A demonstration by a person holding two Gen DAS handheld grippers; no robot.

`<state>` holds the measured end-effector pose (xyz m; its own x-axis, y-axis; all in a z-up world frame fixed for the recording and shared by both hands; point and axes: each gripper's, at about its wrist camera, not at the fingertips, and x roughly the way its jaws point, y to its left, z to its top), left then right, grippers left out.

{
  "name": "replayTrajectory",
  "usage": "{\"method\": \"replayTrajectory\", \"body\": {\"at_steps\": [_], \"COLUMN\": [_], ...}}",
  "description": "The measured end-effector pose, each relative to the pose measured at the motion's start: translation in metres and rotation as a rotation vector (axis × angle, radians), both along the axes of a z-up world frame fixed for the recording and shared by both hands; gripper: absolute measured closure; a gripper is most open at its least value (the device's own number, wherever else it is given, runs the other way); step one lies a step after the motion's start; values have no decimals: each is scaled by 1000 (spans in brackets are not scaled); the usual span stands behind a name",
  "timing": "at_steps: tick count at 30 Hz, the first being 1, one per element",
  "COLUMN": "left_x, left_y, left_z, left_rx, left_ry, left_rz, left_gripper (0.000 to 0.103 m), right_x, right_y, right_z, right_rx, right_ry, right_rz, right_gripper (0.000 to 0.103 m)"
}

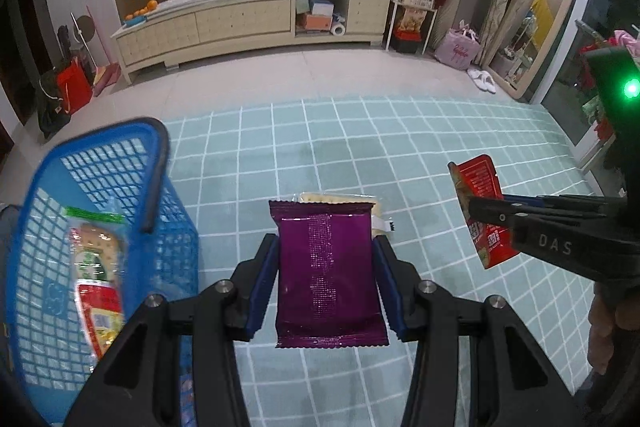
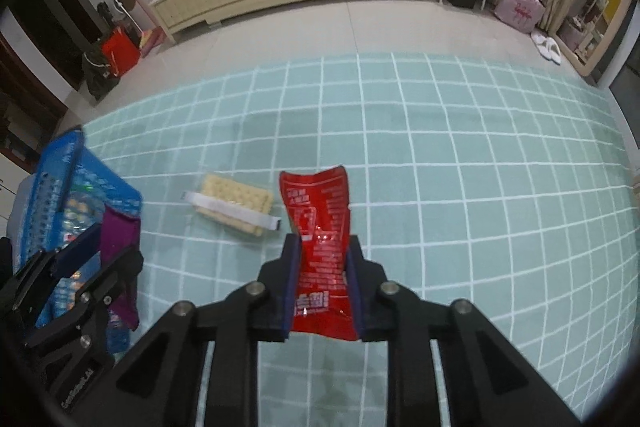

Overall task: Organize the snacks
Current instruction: 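Carry the purple pack and red pouch over the blue basket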

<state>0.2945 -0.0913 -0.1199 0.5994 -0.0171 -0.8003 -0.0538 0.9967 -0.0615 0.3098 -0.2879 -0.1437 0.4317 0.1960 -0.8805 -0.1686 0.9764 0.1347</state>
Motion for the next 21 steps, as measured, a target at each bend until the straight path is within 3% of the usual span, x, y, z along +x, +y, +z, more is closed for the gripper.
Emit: {"method": "replayTrajectory", "body": {"at_steps": [11,21], "left_x": [-45,-81], "left_y": [18,58], "left_z": [46,79], "left_rx": [-1,13], "left_ry": [-61,-100], "left_rz": [-21,-16], "left_gripper": [58,58], "right_x": [-46,-80], "right_y": [24,70], "right_z": [50,78], "right_rx": [47,69], "right_ry": [-88,-142], "right_rz": [17,78], "right_gripper": [77,77]}}
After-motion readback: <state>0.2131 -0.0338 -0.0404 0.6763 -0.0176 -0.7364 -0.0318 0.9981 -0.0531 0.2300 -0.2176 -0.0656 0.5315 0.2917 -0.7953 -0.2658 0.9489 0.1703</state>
